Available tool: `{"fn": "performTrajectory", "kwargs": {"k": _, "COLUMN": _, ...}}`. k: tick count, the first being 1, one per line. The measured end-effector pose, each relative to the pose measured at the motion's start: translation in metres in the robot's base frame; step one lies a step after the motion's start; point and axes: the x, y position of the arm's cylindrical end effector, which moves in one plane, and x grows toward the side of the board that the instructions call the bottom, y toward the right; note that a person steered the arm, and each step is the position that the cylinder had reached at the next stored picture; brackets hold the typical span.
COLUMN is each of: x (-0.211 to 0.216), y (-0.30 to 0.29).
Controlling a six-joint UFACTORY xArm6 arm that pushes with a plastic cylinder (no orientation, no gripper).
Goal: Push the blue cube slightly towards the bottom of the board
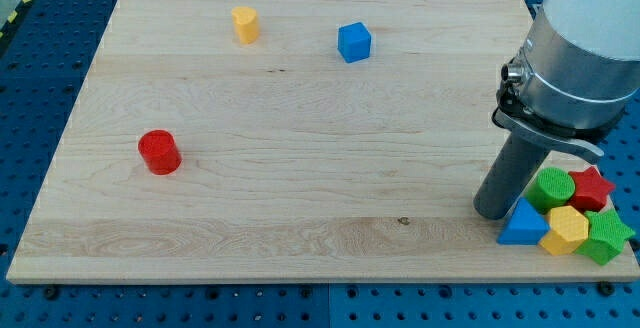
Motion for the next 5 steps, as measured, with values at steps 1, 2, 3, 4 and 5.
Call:
{"fn": "performTrajectory", "kwargs": {"k": 1, "x": -0.003, "y": 0.0}}
{"fn": "performTrajectory", "kwargs": {"k": 2, "x": -0.033, "y": 0.001}}
{"fn": "performTrajectory", "kwargs": {"k": 3, "x": -0.063, "y": 0.001}}
{"fn": "performTrajectory", "kwargs": {"k": 4, "x": -0.071, "y": 0.001}}
{"fn": "performTrajectory", "kwargs": {"k": 5, "x": -0.094, "y": 0.01}}
